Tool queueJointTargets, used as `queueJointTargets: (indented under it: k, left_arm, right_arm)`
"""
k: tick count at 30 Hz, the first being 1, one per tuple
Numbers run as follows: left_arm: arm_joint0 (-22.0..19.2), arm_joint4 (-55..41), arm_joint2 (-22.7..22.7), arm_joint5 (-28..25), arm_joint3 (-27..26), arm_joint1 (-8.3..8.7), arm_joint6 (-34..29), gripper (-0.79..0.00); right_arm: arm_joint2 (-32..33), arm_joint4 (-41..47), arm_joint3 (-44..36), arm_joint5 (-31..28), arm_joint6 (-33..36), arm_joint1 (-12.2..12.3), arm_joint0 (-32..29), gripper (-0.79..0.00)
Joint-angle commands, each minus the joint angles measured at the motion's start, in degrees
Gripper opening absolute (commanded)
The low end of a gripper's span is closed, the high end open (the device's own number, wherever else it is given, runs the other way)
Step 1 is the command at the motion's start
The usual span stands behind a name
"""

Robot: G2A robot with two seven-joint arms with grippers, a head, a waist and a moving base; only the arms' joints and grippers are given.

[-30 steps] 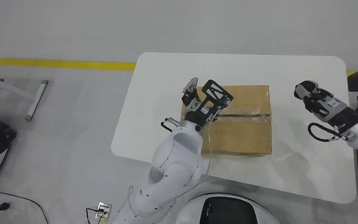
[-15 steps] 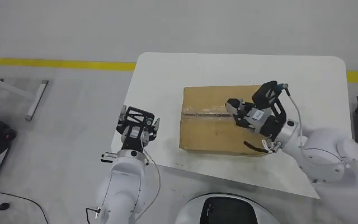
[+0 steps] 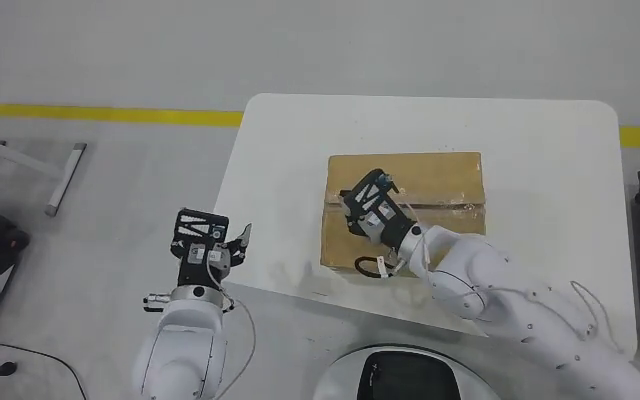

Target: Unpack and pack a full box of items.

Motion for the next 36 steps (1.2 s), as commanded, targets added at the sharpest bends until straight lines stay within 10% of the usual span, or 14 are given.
queueJointTargets:
  k: [1, 36]
  left_arm:
    - [-0.21, -0.60, -0.28, -0.69, 0.32, 0.04, 0.21, 0.000]
    - [-9.27, -0.69, 8.57, -5.22, 6.04, -0.17, 0.55, 0.000]
  right_arm:
    - [-0.82, -1.51, 1.19, 0.39, -0.15, -0.35, 0.46, -0.785]
    - [26.39, -7.67, -9.71, -14.80, -1.19, 3.86, -22.19, -0.785]
